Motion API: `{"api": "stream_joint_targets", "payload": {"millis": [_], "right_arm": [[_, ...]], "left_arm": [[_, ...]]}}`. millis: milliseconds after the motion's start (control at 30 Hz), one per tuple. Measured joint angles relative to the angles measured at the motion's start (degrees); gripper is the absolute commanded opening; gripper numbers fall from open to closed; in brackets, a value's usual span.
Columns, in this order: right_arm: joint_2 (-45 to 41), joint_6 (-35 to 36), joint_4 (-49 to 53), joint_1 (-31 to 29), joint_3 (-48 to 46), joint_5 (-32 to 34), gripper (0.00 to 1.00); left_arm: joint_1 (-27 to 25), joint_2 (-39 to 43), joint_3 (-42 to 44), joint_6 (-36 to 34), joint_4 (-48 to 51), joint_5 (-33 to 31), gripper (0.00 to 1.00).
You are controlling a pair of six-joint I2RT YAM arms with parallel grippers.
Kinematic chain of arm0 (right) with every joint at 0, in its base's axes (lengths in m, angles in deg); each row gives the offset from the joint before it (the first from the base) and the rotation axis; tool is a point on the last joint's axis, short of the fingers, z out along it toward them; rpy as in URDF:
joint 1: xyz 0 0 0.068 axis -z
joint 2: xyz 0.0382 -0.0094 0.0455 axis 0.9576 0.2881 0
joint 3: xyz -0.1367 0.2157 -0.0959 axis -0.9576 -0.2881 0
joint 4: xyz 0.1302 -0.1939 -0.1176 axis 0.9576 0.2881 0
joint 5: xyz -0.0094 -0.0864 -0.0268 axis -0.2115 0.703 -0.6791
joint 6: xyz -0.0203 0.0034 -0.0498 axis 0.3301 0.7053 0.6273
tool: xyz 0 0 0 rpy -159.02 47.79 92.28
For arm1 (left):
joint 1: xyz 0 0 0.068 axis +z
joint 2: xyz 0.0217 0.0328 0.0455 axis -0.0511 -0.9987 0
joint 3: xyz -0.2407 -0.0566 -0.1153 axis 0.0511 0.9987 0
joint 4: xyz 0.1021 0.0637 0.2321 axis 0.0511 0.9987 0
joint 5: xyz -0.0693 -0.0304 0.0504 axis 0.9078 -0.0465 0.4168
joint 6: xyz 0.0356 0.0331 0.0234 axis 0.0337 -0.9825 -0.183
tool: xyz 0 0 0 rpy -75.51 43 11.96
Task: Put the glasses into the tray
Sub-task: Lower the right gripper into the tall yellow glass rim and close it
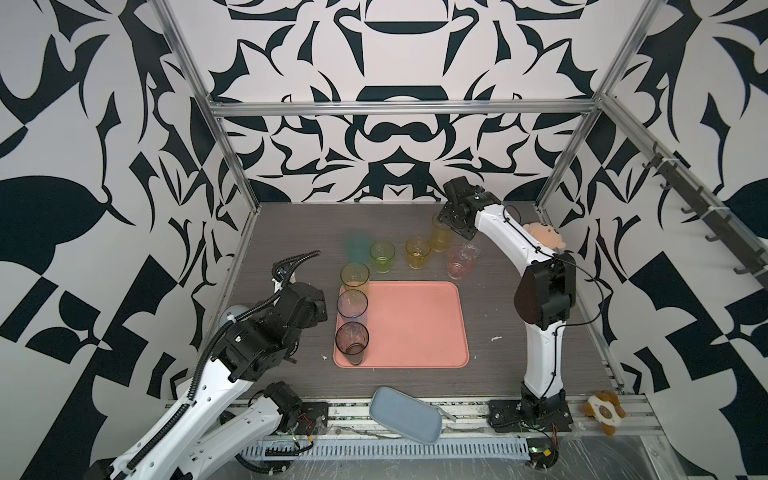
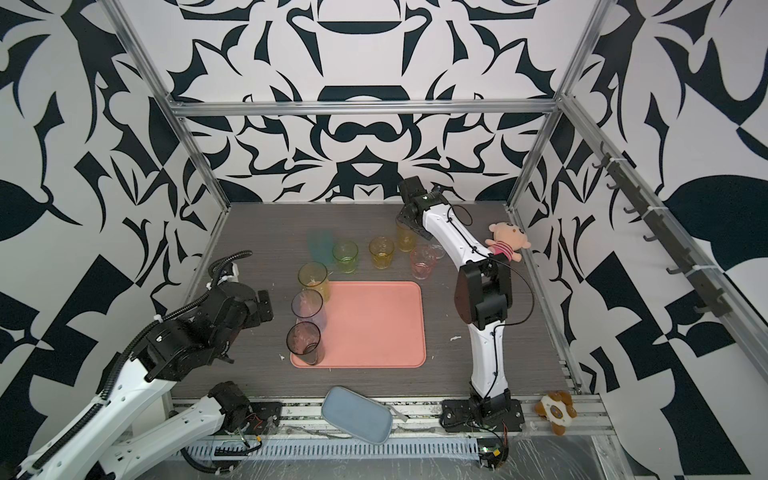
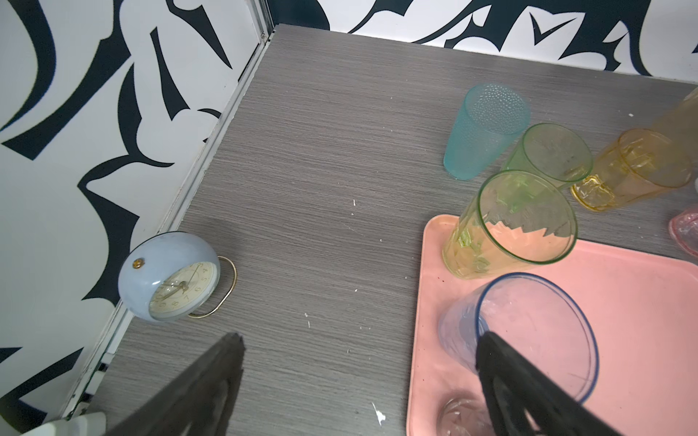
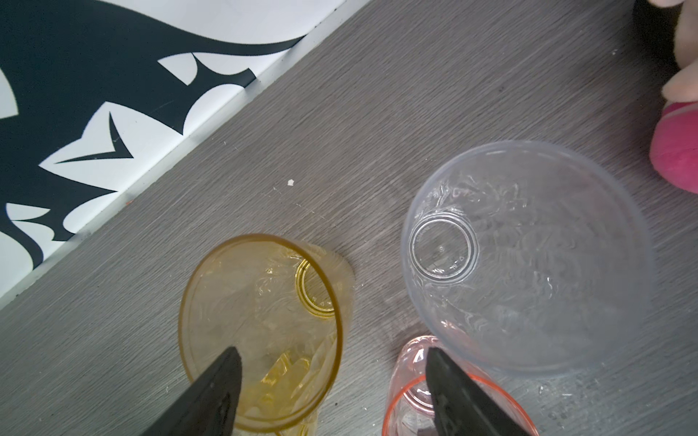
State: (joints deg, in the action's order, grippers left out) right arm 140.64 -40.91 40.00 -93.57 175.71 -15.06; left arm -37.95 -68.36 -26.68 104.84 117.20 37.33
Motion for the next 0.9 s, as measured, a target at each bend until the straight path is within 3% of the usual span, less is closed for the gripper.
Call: {"api": "stream_joint_targets", "payload": {"millis": [467, 900], "right_arm": [[3.7, -0.2, -1.0, 0.1, 0.0, -1.7, 0.72], [3.8, -1.0, -2.3, 0.5, 0.0, -2.4, 0.47]], "left_arm": [[0.0, -0.4, 0.0, 0.2, 0.0, -0.1, 1.00], [0.0, 0.3, 0.0, 0.2, 0.0, -0.1, 0.99]]}}
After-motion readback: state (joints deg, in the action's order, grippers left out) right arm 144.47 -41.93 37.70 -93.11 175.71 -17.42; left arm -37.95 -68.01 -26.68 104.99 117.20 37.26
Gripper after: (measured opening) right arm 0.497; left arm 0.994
